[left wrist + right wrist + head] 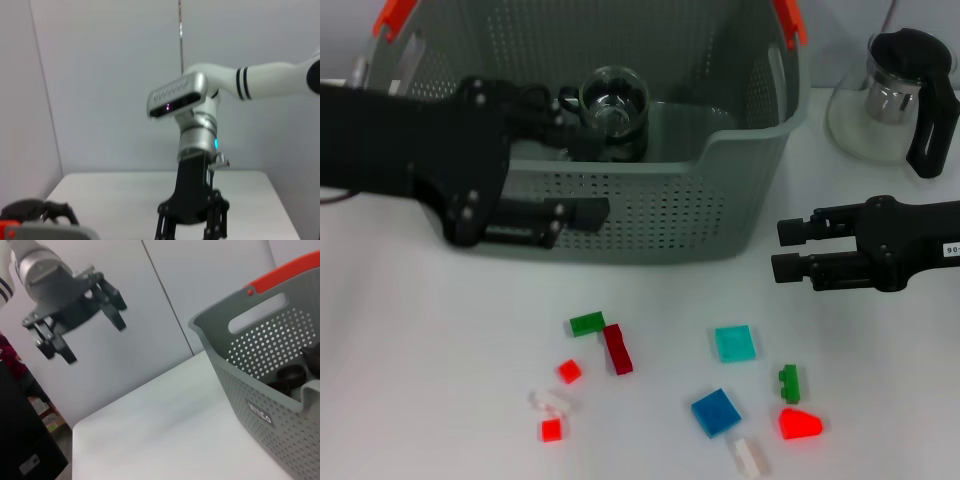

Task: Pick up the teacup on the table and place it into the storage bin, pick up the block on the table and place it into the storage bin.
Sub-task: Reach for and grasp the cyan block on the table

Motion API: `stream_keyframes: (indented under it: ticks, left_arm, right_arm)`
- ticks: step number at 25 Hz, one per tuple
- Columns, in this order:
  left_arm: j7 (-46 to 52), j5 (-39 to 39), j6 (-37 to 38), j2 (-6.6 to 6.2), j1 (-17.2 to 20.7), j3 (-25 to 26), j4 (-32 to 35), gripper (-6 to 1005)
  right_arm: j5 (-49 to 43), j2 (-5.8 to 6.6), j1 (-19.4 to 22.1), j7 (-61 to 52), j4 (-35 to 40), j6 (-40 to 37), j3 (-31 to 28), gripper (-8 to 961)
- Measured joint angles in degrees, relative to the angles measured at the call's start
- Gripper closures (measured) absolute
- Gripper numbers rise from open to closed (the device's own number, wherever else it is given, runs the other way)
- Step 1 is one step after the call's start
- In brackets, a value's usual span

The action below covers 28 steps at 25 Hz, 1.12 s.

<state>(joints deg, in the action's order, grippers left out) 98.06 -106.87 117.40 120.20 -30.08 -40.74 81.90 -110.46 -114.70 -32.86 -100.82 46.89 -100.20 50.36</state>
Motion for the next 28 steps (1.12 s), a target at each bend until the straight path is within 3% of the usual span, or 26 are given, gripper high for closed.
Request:
stream_keyframes:
  ticks: [9,15,24,28]
  left_arm:
    - [-5.77,-11.70,-1.30,2.24,4.52,-0.02,-0.73,409]
    - [-5.62,-19.31,-2.66,3.61,5.49,-1.16,-0.32,409]
    - [-0.44,-30.66,-4.28,4.31,5.23,-12.08,0.27,408]
    - [0.31,-32.46,-5.84,4.32,5.00,-13.33,0.33,408]
  right_arm:
    - [-0.14,-0.55,-0.20,2.68,-0.83,0.01,0.12,315]
    - [-0.24,-0.76,-0.32,3.50,-0.91,0.01,0.11,315]
    - [-0.23,-0.60,-1.00,3.41,-0.93,0.51,0.10,316]
    - [-0.18,-0.78,-1.10,3.09,-1.04,0.58,0.08,314]
